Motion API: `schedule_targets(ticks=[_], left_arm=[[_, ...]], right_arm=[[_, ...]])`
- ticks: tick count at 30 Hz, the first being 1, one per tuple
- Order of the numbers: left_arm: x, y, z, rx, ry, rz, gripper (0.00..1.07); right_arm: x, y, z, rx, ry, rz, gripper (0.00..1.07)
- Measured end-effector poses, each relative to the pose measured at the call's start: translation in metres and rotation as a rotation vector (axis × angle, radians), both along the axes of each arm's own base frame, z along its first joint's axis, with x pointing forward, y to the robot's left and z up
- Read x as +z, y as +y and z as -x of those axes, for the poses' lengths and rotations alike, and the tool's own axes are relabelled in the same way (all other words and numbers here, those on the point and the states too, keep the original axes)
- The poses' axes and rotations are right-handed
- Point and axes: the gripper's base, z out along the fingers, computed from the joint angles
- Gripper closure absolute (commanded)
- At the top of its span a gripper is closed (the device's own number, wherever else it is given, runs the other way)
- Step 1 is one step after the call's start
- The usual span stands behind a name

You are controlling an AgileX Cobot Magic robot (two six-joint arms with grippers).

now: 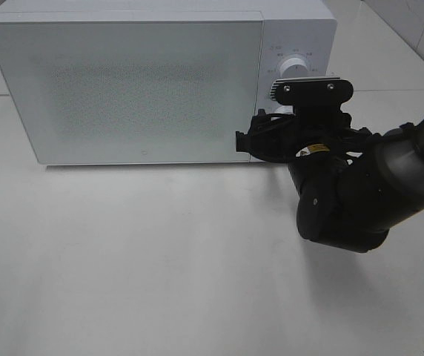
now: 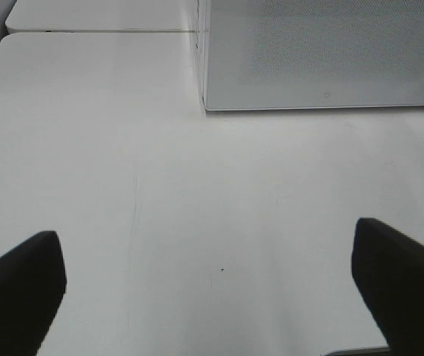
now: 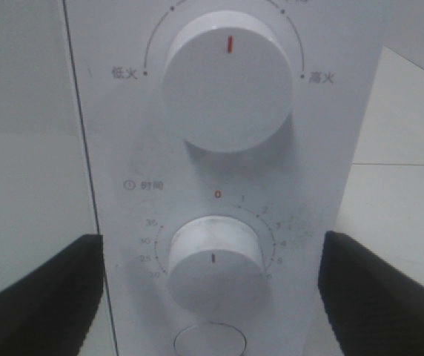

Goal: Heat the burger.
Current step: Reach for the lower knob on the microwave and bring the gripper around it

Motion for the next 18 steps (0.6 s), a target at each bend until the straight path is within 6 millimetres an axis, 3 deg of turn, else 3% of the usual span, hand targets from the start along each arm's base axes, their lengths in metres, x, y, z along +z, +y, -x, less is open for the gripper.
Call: schedule_targets(ticks=[9, 18], left_arm=[[0.0, 0.0, 0.0, 0.0, 0.0, 0.0, 0.03], [0.0, 0.0, 0.0, 0.0, 0.0, 0.0, 0.03]], right_arm=[[-0.012, 0.003, -0.016, 0.015, -0.001, 0.019, 0.31], [-0.013, 0.004, -0.019, 0.02, -0.005, 0.023, 0.31]])
